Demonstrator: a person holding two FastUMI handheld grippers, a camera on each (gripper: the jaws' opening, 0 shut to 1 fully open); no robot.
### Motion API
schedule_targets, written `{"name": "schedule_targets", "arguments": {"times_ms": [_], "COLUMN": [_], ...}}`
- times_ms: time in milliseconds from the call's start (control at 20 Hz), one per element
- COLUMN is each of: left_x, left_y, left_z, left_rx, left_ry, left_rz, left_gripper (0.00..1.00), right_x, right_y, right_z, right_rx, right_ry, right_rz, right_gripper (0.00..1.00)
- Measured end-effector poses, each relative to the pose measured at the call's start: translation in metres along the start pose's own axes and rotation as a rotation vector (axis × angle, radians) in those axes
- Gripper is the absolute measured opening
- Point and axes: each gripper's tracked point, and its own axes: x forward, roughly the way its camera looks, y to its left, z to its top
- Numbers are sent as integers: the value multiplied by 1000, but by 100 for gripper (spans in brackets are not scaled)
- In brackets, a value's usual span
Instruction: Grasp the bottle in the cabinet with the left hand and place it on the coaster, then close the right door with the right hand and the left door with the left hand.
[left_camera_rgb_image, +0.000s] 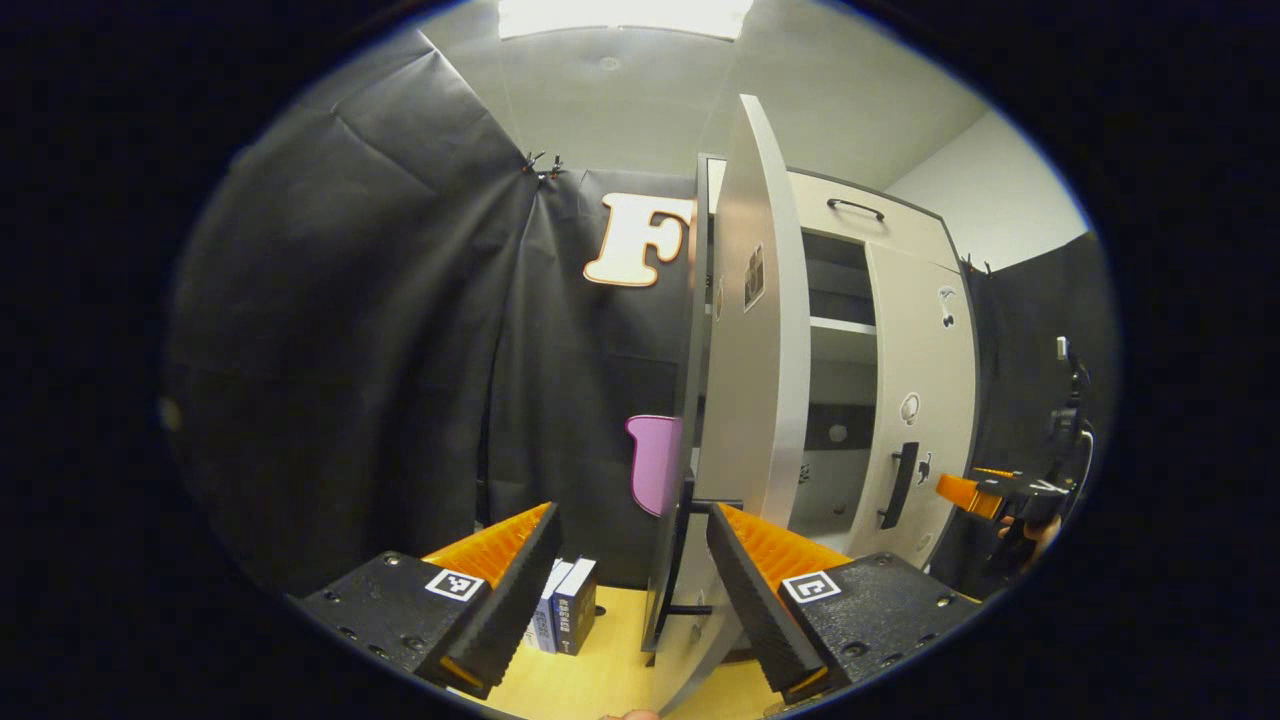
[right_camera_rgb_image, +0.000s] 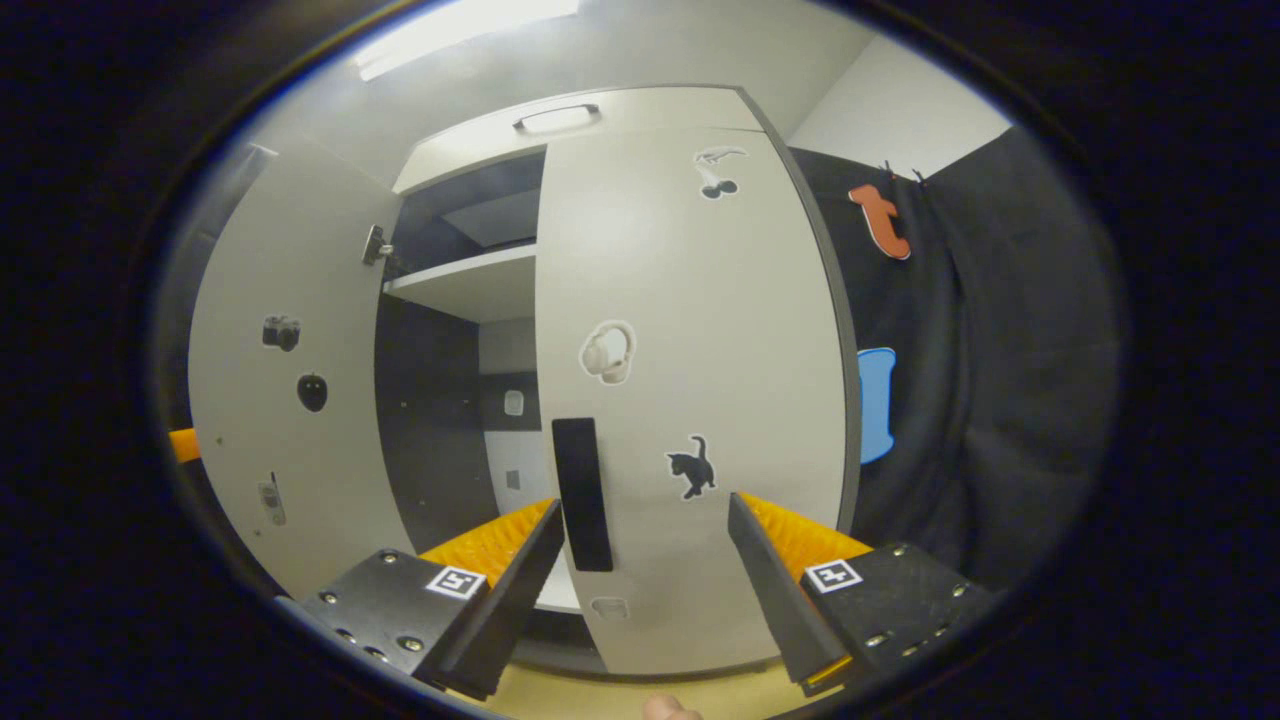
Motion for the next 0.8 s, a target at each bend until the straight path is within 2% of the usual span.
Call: {"name": "schedule_targets", "arguments": {"times_ms": [50, 350, 550, 700, 750, 800], "left_x": [0, 13, 24, 31, 33, 36], "left_y": [-8, -68, -92, -110, -115, -120], "left_z": [-2, -12, -15, -21, -22, -23], "left_rx": [-25, -101, -63, -83, -90, -99], "left_ry": [9, 32, 26, 36, 40, 39], "left_rz": [-25, -173, -215, -256, -268, -276], "left_gripper": [93, 92, 92, 93, 87, 87], "right_x": [-4, -22, -31, -37, -40, -41], "right_y": [-4, -32, -51, -63, -67, -69], "right_z": [0, 9, 13, 11, 11, 11], "right_rx": [-3, -25, -40, -44, -41, -40], "right_ry": [3, -14, -18, -10, -8, -8], "right_rz": [-3, -44, -76, -99, -105, -111], "right_gripper": [100, 100, 100, 100, 100, 100]}}
